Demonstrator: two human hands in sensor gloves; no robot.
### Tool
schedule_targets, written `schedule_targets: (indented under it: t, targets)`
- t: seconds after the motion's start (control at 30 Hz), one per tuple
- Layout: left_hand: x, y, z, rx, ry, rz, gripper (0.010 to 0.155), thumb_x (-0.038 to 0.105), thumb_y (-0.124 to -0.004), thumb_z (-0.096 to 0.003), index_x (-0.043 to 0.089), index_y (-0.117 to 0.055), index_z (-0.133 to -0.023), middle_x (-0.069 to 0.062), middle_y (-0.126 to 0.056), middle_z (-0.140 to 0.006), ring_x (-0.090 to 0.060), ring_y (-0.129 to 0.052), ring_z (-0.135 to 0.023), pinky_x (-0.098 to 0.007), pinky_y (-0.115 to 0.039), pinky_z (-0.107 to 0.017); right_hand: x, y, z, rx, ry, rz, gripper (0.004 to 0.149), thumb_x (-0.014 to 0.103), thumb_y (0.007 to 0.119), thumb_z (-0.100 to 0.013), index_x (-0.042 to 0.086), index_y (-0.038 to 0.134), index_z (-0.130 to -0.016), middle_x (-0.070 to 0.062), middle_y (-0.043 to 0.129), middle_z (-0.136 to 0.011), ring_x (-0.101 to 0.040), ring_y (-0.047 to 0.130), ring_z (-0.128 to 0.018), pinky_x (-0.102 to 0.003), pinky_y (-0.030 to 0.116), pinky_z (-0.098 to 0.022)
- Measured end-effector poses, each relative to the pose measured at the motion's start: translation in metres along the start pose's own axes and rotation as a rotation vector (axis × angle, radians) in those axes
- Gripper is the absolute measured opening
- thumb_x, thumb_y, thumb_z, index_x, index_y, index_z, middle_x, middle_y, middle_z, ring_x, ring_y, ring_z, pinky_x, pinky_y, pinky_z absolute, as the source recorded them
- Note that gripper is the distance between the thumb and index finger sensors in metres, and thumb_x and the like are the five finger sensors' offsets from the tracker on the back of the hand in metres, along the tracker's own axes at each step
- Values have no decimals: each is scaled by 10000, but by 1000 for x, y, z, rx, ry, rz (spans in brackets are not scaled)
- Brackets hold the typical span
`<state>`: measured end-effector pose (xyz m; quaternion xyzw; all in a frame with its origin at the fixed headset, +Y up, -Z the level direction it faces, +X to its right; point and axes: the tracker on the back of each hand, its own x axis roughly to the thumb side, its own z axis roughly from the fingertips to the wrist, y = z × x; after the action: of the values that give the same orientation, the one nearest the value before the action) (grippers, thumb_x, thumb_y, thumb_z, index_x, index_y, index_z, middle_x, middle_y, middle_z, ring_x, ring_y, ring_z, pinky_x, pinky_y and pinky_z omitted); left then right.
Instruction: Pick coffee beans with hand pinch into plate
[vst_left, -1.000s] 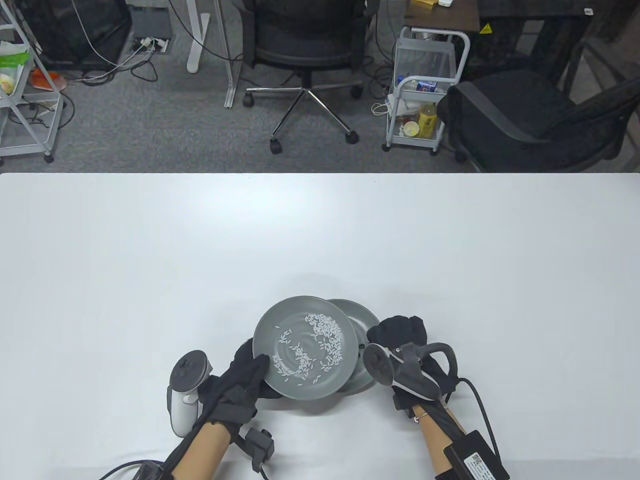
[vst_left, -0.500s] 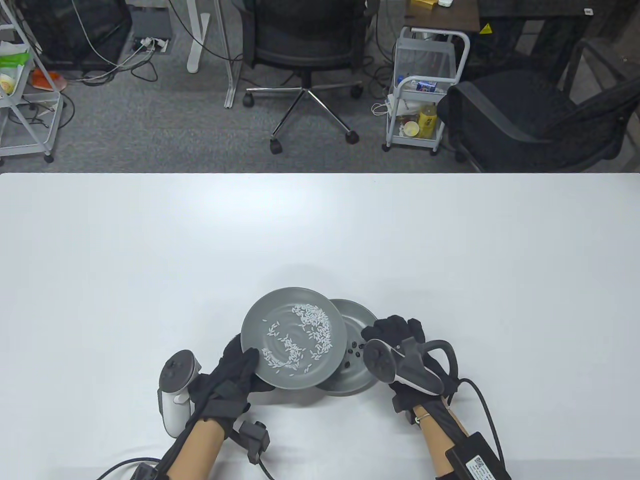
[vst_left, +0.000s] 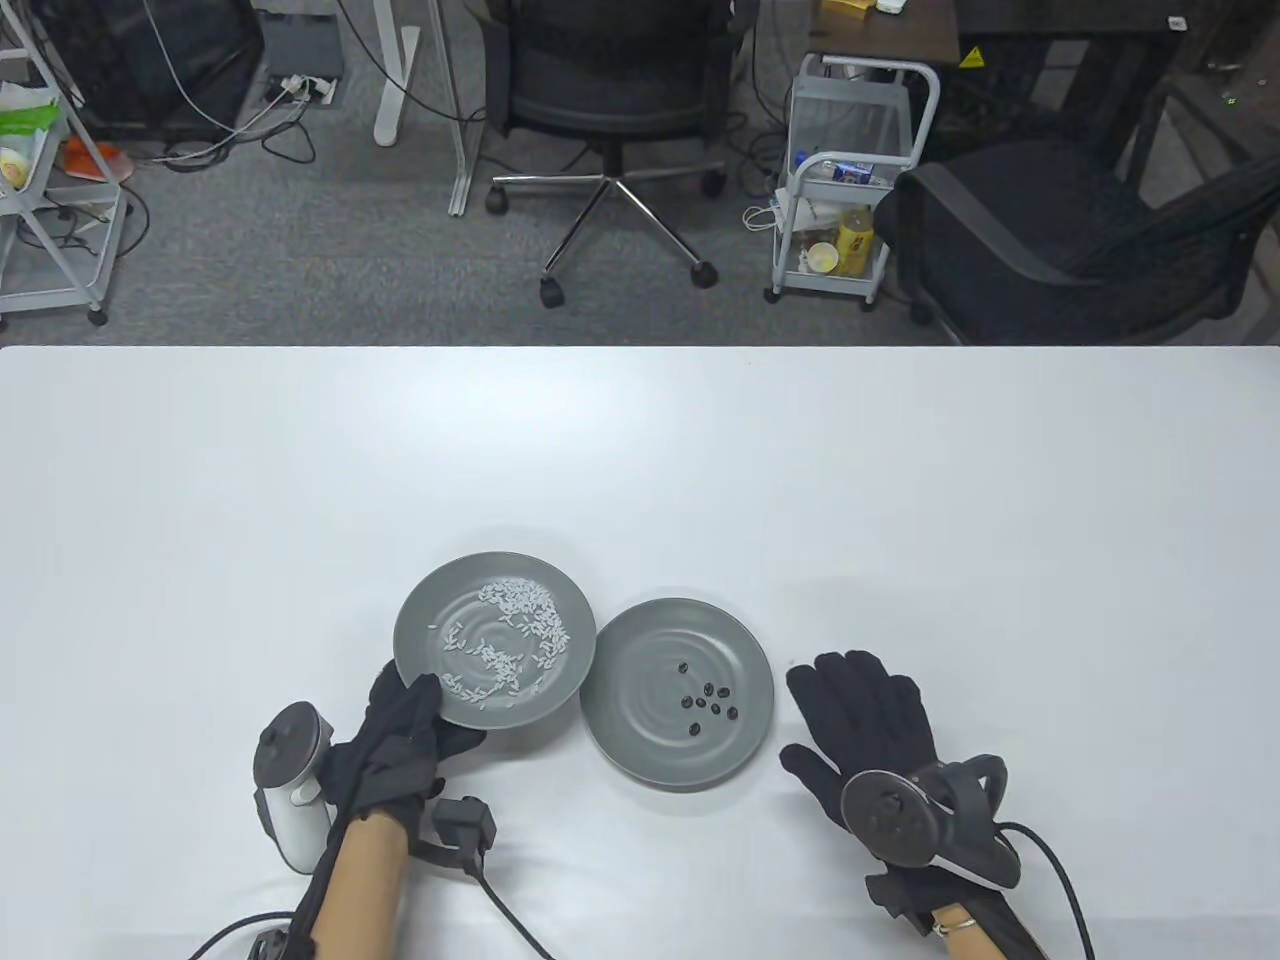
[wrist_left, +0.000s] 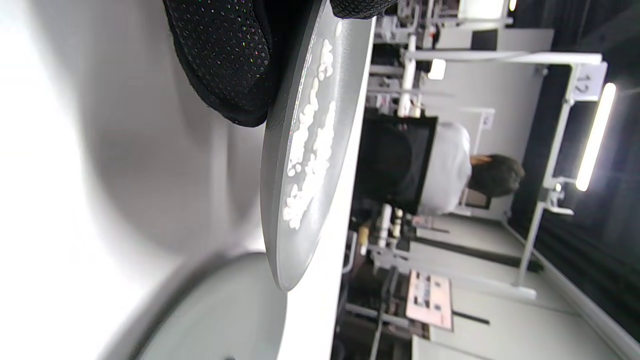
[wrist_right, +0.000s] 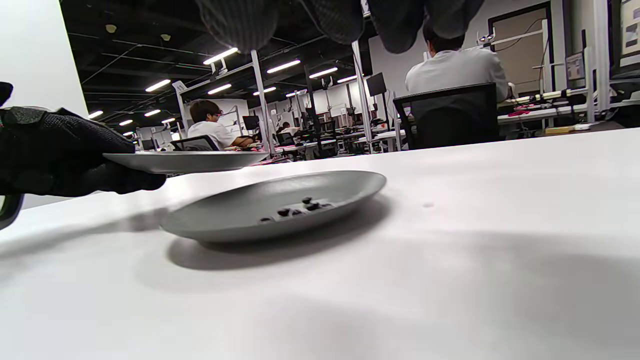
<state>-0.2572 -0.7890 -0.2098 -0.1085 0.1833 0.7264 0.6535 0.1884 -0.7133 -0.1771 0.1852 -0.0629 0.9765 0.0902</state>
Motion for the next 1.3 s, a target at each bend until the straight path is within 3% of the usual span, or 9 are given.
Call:
schedule_targets:
  t: [0.17,0.37,0.63,0.8,0.87,0.93,1.07,1.17,1.3]
  targets:
    - [-10,15,-6,64,73,21,618,230,-532,-698,39,-148,-1142,-257,-502,-1135,-395,-794,-848,-387,-794,-596,-5,8,0,62,46,-81,664,508,515,-692,144,350,-1223,-224,404,-1238,-517,372,-1124,-658,356,-770]
    - [-11,17,-6,84,80,25,618,231,-525,-698,45,-138,-1143,-246,-485,-1148,-392,-776,-876,-401,-783,-618,1,14,-1,86,25,13,665,510,517,-689,142,362,-1221,-224,426,-1233,-520,398,-1118,-660,377,-766]
    - [6,14,9,104,103,-168,704,309,-501,-712,-11,-27,-1123,-338,-331,-1165,-475,-669,-955,-496,-716,-658,-1,17,-2,105,49,15,664,506,519,-689,138,363,-1219,-224,429,-1231,-522,404,-1115,-664,384,-763]
    - [22,8,22,45,83,-346,706,385,-499,-717,-5,-118,-1165,-417,-180,-1150,-590,-560,-969,-550,-686,-657,-2,21,-3,134,51,15,667,506,519,-689,133,363,-1219,-224,432,-1229,-521,410,-1114,-664,384,-764]
    - [30,1,28,15,26,-422,717,399,-504,-715,9,-110,-1169,-404,-144,-1157,-635,-416,-1001,-602,-621,-688,-2,21,-3,136,51,17,664,506,518,-690,137,364,-1219,-224,434,-1229,-523,410,-1113,-664,384,-764]
    - [35,-13,32,-75,-142,-421,703,385,-507,-711,32,-107,-1169,-371,-99,-1172,-669,-264,-992,-647,-512,-722,-2,20,-3,137,51,16,666,507,517,-690,135,360,-1220,-225,432,-1229,-521,407,-1115,-664,384,-764]
    - [52,-34,54,-6,-321,-615,723,434,-570,-694,90,-167,-1186,-301,-154,-1218,-559,-255,-1081,-660,-478,-741,-2,21,-3,121,46,6,665,509,516,-690,138,358,-1219,-221,431,-1230,-520,406,-1115,-664,385,-763]
    - [57,-46,61,-83,-458,-651,726,454,-622,-676,179,-195,-1195,-195,-149,-1257,-467,-176,-1133,-664,-345,-788,-3,21,-4,115,40,3,667,512,513,-689,139,353,-1219,-218,426,-1230,-516,406,-1116,-664,384,-765]
    - [57,-66,67,-126,-519,-921,795,531,-734,-614,275,-263,-1202,-109,-225,-1292,-396,-180,-1168,-635,-296,-819,-2,21,-4,98,28,-5,668,513,513,-688,141,349,-1218,-215,421,-1230,-513,402,-1118,-663,386,-765]
